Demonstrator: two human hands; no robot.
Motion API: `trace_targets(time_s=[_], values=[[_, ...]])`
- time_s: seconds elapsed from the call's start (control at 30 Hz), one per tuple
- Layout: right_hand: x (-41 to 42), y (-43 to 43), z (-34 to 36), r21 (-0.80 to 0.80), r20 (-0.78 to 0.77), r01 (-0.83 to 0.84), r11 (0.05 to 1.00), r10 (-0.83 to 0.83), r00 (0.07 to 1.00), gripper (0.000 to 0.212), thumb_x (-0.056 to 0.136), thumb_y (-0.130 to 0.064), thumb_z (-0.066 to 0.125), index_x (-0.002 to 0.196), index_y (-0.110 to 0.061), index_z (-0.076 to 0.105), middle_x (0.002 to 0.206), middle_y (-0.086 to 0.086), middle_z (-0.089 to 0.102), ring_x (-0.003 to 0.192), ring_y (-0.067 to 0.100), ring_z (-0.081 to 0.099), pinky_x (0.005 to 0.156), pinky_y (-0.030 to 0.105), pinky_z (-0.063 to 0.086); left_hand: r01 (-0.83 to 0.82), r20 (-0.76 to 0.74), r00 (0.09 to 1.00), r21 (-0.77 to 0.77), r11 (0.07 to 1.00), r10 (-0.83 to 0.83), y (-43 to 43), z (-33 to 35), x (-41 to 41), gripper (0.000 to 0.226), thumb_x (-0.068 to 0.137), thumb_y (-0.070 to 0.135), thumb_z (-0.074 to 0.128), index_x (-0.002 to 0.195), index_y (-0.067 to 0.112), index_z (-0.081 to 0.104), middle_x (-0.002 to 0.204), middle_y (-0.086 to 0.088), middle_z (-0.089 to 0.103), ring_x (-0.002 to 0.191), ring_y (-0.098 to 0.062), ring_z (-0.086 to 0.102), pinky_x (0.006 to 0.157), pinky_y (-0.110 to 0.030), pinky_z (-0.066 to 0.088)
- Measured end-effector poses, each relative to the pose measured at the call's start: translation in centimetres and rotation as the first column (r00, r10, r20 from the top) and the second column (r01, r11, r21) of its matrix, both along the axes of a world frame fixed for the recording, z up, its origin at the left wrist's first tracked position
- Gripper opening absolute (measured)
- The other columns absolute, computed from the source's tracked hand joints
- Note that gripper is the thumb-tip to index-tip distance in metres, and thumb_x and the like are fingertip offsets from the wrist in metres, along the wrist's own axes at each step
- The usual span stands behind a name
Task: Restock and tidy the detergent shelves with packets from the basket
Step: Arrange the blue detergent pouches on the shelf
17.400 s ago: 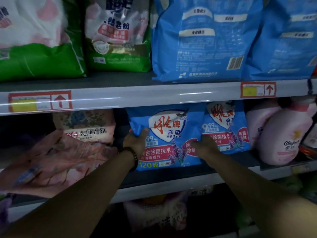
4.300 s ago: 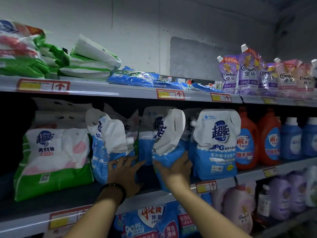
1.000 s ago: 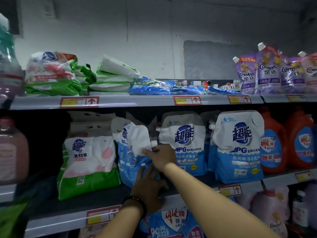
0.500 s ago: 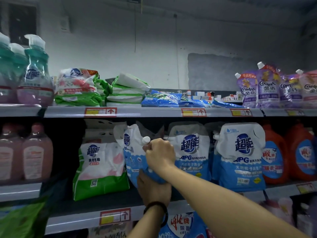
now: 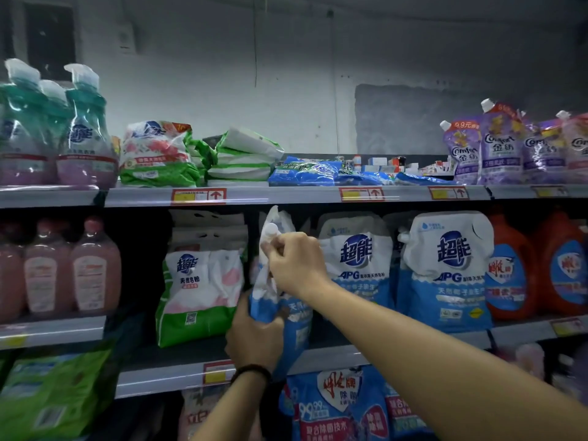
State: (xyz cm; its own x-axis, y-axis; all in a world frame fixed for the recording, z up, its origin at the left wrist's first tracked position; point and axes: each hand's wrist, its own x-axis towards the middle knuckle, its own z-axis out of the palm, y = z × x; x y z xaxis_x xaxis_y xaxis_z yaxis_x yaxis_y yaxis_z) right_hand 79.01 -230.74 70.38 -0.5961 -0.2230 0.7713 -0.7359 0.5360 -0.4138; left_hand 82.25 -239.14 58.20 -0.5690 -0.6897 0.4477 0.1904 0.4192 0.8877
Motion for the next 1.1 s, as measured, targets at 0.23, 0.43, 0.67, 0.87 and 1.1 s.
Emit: trace_targets(time_s=[0.23, 0.43, 0.67, 0.87, 1.1], values=[[-2.2, 7.8, -4.0, -0.063, 0.006, -0.111, 0.992, 0.112, 0.994, 0.032, 0.08, -0.039, 0.085, 0.092, -0.027, 0.059, 0.086, -0.007, 0.064, 0.076, 0.008, 0.06, 0.066, 0.023, 0.049, 0.096, -0.106, 0.988, -0.158, 0.983, -0.113, -1.8, -1.0, 1.1, 0.032, 0.079, 0.048, 0.085, 0.102, 0.037, 0.066, 0.086, 0.016, 0.074, 0.081, -0.01, 0.07, 0.076, -0.043, 0.062], [-5.5, 12.8, -8.5, -0.209, 0.388, -0.065, 0.976, 0.144, 0.91, 0.097, 0.057, -0.066, 0.095, 0.128, -0.035, 0.038, 0.13, -0.006, 0.054, 0.116, 0.014, 0.061, 0.098, 0.036, 0.056, 0.231, -0.198, 0.948, -0.111, 0.967, -0.249, -0.9, 0.3, -0.6, 0.017, 0.086, 0.029, 0.084, 0.096, 0.027, 0.071, 0.085, 0.006, 0.076, 0.078, -0.015, 0.073, 0.072, -0.044, 0.063], [-8.5, 17.0, -7.3, -0.389, 0.58, -0.235, 0.891, 0.435, 0.689, 0.082, 0.067, -0.031, 0.1, 0.133, -0.047, 0.055, 0.122, -0.015, 0.075, 0.112, 0.02, 0.074, 0.091, 0.055, 0.064, 0.488, -0.282, 0.838, 0.004, 0.873, -0.468, 1.6, 1.2, -5.0, 0.022, 0.091, 0.02, 0.08, 0.112, 0.019, 0.073, 0.102, -0.001, 0.081, 0.093, -0.023, 0.079, 0.082, -0.044, 0.065], [-11.6, 19.7, -6.3, -0.482, 0.501, -0.215, 0.85, 0.468, 0.728, 0.085, 0.071, -0.014, 0.098, 0.139, -0.036, 0.052, 0.123, -0.003, 0.077, 0.102, 0.02, 0.079, 0.079, 0.039, 0.066, 0.527, -0.264, 0.81, -0.061, 0.848, -0.523, 3.9, 1.9, -10.7, 0.015, 0.093, 0.023, 0.076, 0.107, 0.03, 0.073, 0.102, 0.018, 0.079, 0.091, -0.003, 0.076, 0.077, -0.022, 0.06], [-15.8, 22.1, -9.7, -0.407, 0.446, -0.066, 0.911, 0.262, 0.856, 0.093, 0.068, -0.027, 0.1, 0.145, -0.042, 0.051, 0.135, -0.017, 0.069, 0.127, 0.016, 0.066, 0.106, 0.049, 0.058, 0.614, -0.056, 0.781, -0.113, 0.781, -0.622, 5.7, -0.2, -18.4, 0.012, 0.099, 0.021, 0.068, 0.111, 0.026, 0.068, 0.095, 0.014, 0.077, 0.085, 0.007, 0.073, 0.069, -0.013, 0.059]])
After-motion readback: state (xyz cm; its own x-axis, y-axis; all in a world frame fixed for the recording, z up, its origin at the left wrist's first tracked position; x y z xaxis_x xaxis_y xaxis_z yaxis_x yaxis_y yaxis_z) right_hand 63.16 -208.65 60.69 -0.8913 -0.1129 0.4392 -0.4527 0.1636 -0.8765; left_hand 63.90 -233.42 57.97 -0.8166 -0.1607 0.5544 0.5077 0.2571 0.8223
